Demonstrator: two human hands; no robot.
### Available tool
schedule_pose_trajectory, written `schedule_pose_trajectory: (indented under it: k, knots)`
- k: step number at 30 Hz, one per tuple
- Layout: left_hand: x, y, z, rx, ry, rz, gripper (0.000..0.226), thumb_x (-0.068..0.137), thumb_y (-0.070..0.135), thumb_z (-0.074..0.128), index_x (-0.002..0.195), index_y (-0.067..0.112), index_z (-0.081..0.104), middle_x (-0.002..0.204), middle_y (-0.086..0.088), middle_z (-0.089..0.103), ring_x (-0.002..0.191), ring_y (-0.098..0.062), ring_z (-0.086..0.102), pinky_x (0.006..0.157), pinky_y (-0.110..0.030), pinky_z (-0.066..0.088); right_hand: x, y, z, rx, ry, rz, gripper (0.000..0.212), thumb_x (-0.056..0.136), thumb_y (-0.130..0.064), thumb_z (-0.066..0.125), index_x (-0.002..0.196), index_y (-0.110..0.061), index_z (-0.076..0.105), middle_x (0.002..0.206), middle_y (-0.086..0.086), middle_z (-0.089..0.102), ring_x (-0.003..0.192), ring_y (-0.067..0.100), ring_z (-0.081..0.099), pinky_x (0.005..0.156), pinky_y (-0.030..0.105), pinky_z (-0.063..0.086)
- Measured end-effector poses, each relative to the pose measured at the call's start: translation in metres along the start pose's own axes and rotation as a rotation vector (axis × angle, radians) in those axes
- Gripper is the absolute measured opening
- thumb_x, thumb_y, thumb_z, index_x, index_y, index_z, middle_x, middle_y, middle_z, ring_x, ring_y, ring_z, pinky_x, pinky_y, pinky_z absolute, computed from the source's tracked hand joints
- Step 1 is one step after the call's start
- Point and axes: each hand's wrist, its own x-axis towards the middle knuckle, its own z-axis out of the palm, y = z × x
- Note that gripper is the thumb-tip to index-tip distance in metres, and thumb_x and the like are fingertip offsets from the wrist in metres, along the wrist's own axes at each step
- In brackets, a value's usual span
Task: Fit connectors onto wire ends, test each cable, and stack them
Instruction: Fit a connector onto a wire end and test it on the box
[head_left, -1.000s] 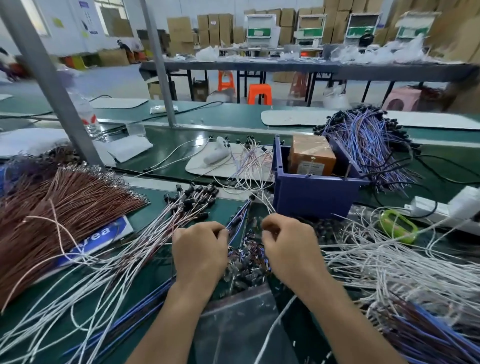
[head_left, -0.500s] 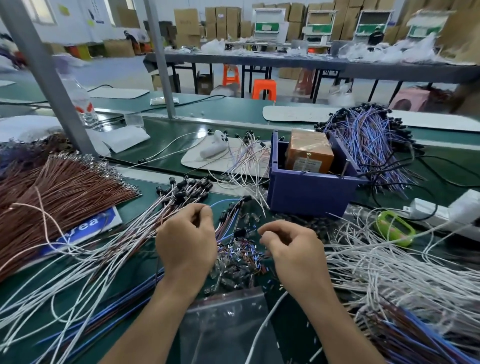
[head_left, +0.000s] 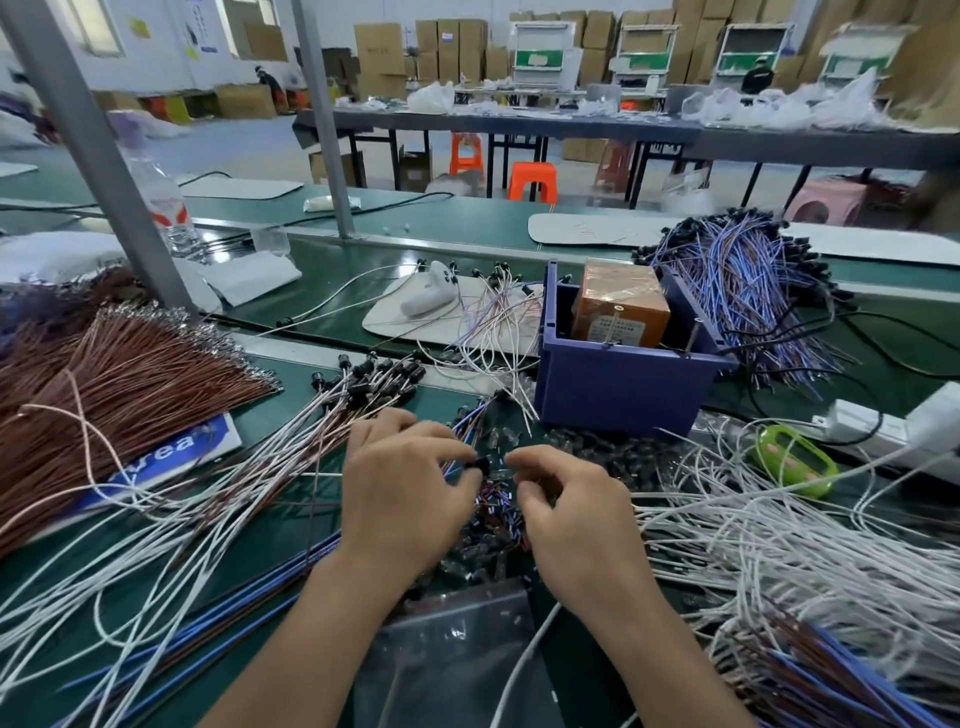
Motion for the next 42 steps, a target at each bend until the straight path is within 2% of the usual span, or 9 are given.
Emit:
schedule_pose_trajectory:
  k: [8, 15, 18, 21, 26, 30, 35, 38, 42]
  knots:
    - [-0.001, 0.007, 0.0, 0.14, -0.087, -0.178, 0.018, 0.085, 0.05, 0.075, 0.08, 0.035, 0.082, 0.104, 0.022, 0.073, 0.103, -0.013, 0.05, 0.091, -0.032, 0.023, 0.0, -0.001, 0.001, 0.068, 0.016, 0.033, 0.029, 0.093, -0.01, 0.061, 0.104, -0.031, 0.077, 0.084, -0.023, 0.072, 0.078, -0.01, 0.064, 0.066, 0.004, 0.042]
    - [0.001, 0.006, 0.0, 0.005, -0.15, -0.258, 0.011, 0.087, 0.046, 0.076, 0.085, 0.036, 0.081, 0.127, 0.021, 0.068, 0.125, -0.012, 0.045, 0.103, -0.03, 0.023, 0.002, 0.002, 0.002, 0.068, 0.027, 0.054, 0.029, 0.092, -0.011, 0.061, 0.098, -0.034, 0.078, 0.083, -0.027, 0.072, 0.082, -0.006, 0.066, 0.07, 0.01, 0.047]
    - [0.0, 0.009, -0.002, -0.124, -0.027, -0.269, 0.007, 0.087, 0.036, 0.079, 0.088, 0.031, 0.082, 0.131, 0.015, 0.068, 0.126, -0.013, 0.045, 0.105, -0.03, 0.025, 0.002, 0.002, 0.0, 0.134, 0.016, 0.071, 0.025, 0.092, -0.013, 0.064, 0.095, -0.032, 0.079, 0.079, -0.023, 0.073, 0.076, 0.0, 0.069, 0.072, 0.022, 0.054]
    - [-0.004, 0.017, -0.002, -0.35, 0.125, -0.115, 0.006, 0.085, 0.026, 0.082, 0.092, 0.026, 0.083, 0.125, 0.023, 0.066, 0.12, -0.005, 0.043, 0.108, -0.024, 0.033, 0.003, -0.002, -0.001, 0.339, -0.072, 0.118, 0.02, 0.094, -0.016, 0.064, 0.094, -0.031, 0.078, 0.077, -0.009, 0.075, 0.067, 0.004, 0.065, 0.069, 0.032, 0.055]
    - [-0.015, 0.036, -0.001, -0.617, 0.119, 0.038, 0.016, 0.089, 0.027, 0.071, 0.1, 0.033, 0.081, 0.122, 0.03, 0.066, 0.126, -0.003, 0.052, 0.104, -0.013, 0.038, 0.001, -0.017, -0.001, 1.018, -0.256, 0.196, 0.037, 0.098, 0.01, 0.048, 0.095, -0.011, 0.078, 0.098, 0.015, 0.077, 0.093, 0.023, 0.073, 0.078, 0.027, 0.058]
    - [-0.019, 0.04, -0.001, -0.711, 0.091, 0.043, 0.03, 0.087, 0.025, 0.072, 0.115, 0.037, 0.074, 0.118, 0.031, 0.068, 0.114, 0.004, 0.064, 0.099, -0.011, 0.044, 0.006, -0.016, -0.011, 1.145, -0.185, 0.342, 0.039, 0.093, 0.012, 0.047, 0.084, -0.008, 0.08, 0.092, 0.017, 0.073, 0.086, 0.025, 0.071, 0.079, 0.036, 0.061]
    - [-0.023, 0.041, -0.001, -0.721, -0.098, -0.003, 0.053, 0.08, 0.043, 0.072, 0.132, 0.043, 0.063, 0.103, 0.034, 0.071, 0.095, 0.01, 0.069, 0.083, -0.011, 0.053, 0.006, -0.019, -0.019, 0.925, -0.073, 0.337, 0.049, 0.093, 0.007, 0.042, 0.062, -0.017, 0.071, 0.08, 0.012, 0.075, 0.079, 0.026, 0.075, 0.073, 0.04, 0.061]
    - [-0.019, 0.034, -0.005, -0.781, -0.334, 0.006, 0.044, 0.077, 0.042, 0.073, 0.121, 0.041, 0.072, 0.087, 0.025, 0.075, 0.077, 0.008, 0.07, 0.072, -0.014, 0.053, 0.013, -0.014, -0.037, 1.118, 0.092, 0.377, 0.035, 0.091, 0.006, 0.04, 0.068, -0.012, 0.059, 0.057, 0.008, 0.053, 0.063, 0.023, 0.066, 0.063, 0.035, 0.058]
    - [-0.017, 0.036, -0.008, -0.791, -0.469, -0.028, 0.018, 0.078, 0.028, 0.07, 0.091, 0.033, 0.082, 0.061, 0.01, 0.071, 0.045, 0.001, 0.053, 0.051, -0.014, 0.043, 0.021, 0.006, -0.075, 1.404, 0.261, 0.42, 0.028, 0.089, 0.002, 0.035, 0.074, -0.013, 0.053, 0.059, 0.002, 0.044, 0.054, 0.017, 0.048, 0.046, 0.023, 0.04]
